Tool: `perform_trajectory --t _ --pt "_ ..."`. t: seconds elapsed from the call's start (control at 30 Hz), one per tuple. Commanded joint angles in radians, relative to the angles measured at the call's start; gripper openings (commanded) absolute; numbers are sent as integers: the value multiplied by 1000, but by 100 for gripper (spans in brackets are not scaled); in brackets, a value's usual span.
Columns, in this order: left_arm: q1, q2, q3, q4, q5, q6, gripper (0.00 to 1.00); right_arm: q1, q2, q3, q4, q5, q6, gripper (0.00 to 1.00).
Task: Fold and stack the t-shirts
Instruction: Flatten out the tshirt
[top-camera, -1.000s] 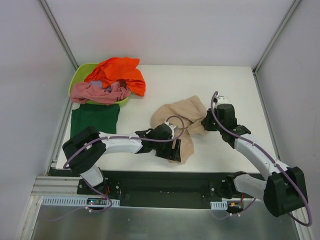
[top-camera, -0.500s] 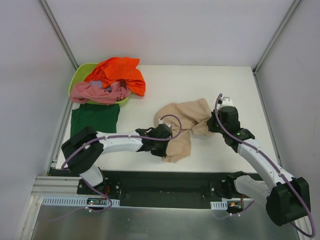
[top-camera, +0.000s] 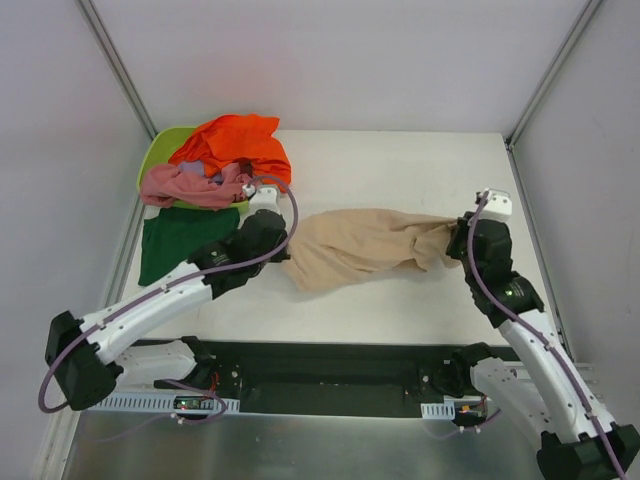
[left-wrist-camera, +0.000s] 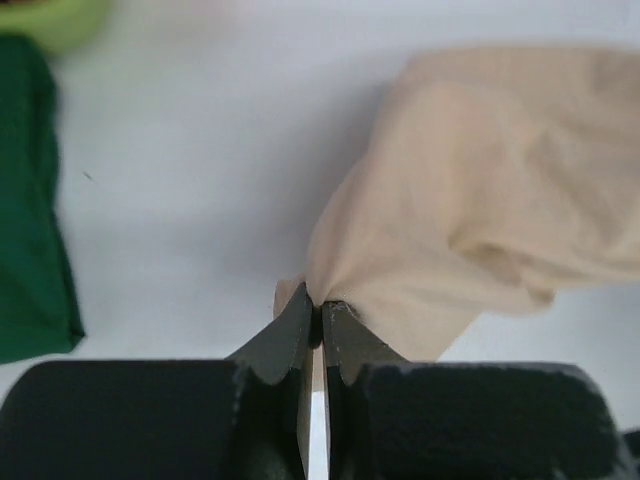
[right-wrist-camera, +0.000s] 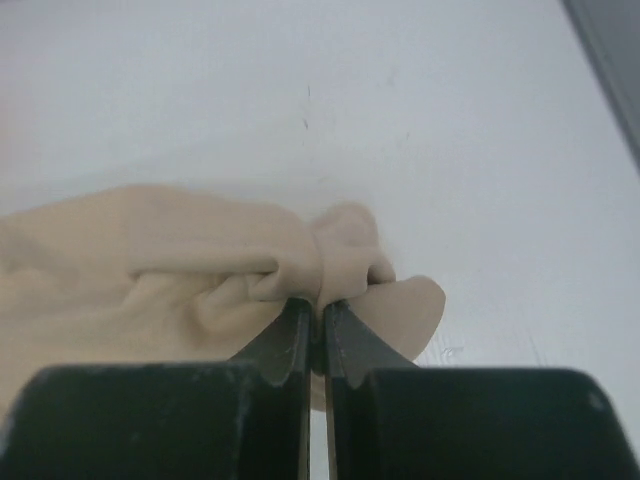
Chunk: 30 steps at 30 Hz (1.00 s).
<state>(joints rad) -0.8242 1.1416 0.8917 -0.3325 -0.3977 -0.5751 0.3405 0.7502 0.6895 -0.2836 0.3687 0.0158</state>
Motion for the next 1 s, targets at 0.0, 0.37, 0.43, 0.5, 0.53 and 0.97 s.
perform_trajectory --t 0.0,0.37,0.43,0.5,0.53,0.97 --pt "13 -123 122 -4 -298 130 0 -11 -103 157 18 124 -71 1" --pt "19 -324 325 157 -403 422 0 -11 -311 360 -12 119 -129 1" --pt "20 -362 345 179 -347 457 0 -9 -351 383 -20 73 -125 1" --pt "19 -394 365 194 -313 483 0 -11 -377 404 -32 3 -114 1" --pt "20 -408 378 197 -300 495 0 -11 -390 415 -37 -29 -100 1" --pt "40 -277 405 398 -486 701 0 -9 -436 407 -132 -200 45 1"
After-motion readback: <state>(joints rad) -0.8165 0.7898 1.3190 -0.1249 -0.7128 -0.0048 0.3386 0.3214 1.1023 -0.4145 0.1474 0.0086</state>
